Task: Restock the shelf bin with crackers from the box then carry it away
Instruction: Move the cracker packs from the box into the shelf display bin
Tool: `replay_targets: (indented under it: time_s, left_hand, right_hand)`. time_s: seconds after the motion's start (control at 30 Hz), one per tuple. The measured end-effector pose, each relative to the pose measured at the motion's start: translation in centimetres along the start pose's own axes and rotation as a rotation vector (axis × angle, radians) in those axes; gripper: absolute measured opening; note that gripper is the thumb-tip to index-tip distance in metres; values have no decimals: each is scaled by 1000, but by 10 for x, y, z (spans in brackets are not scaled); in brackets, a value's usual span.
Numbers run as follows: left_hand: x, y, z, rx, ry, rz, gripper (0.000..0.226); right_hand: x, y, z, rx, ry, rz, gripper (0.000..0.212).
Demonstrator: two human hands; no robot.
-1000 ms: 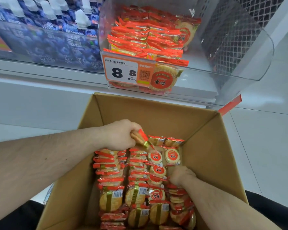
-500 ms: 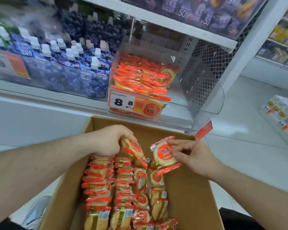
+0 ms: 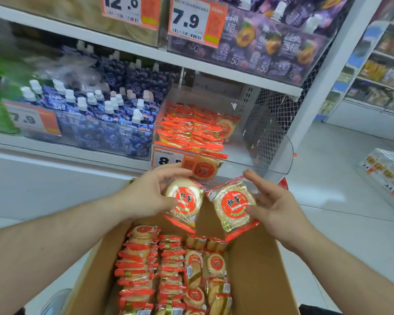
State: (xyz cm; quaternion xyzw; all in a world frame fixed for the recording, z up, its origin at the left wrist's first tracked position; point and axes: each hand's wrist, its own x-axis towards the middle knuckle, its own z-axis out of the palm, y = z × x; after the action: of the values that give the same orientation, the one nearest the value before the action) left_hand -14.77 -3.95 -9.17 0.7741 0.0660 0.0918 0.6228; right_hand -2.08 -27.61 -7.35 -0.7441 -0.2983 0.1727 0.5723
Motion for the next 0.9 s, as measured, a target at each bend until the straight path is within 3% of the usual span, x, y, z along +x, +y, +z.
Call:
replay_targets:
  time_s: [0.1,0.53,0.73,0.9]
  left_hand:
    - [0,3,2,-29,0,-40,73]
    - [7,11,10,-289,115,-92,71]
    - [13,13,13,-283,101,-81,76]
    - [17,17,11,-255,169,-120,62]
  right_hand:
    - [1,-5,-2,90,34,33,75]
    - [26,-29,11,502,59,147,53]
    - [29,-29,11,507,48,161,52]
    - [28,-30,2,479,84,176,51]
